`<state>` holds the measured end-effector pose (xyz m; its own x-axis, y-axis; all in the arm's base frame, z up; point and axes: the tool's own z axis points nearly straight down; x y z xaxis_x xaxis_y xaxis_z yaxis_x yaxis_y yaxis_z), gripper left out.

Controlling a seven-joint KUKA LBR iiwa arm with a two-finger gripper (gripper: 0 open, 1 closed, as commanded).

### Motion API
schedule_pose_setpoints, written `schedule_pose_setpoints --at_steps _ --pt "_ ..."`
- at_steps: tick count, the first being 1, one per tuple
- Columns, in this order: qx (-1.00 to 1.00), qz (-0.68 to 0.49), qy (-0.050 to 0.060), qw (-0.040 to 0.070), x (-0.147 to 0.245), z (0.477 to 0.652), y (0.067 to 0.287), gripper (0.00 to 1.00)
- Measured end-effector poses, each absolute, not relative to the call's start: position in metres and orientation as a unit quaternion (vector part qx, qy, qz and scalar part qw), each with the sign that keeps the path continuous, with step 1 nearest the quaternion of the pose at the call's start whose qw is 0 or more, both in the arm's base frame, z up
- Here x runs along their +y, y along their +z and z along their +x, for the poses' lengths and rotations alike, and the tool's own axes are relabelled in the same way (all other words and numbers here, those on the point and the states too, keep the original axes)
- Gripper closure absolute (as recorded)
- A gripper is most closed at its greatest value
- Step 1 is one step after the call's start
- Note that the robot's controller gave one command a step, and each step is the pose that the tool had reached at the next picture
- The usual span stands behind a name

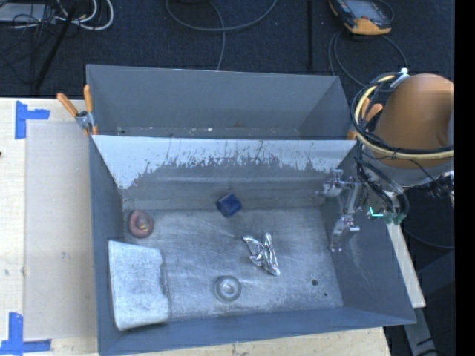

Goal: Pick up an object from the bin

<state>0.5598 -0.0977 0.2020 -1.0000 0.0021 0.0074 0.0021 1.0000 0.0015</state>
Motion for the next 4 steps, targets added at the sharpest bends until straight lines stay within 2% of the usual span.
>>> schedule_pose_setpoints --at_steps 1,2,3,4 --pt "-0.992 0.126 -0.001 0.002 -0.064 0.515 0.074 0.00" --pt "-0.982 0.190 -0.002 -0.001 0.029 0.550 0.079 0.00" --pt "-0.982 0.188 -0.001 0.000 0.025 0.550 0.079 1.00" --pt "-0.978 0.208 0.000 0.000 0.011 0.561 0.210 1.00"
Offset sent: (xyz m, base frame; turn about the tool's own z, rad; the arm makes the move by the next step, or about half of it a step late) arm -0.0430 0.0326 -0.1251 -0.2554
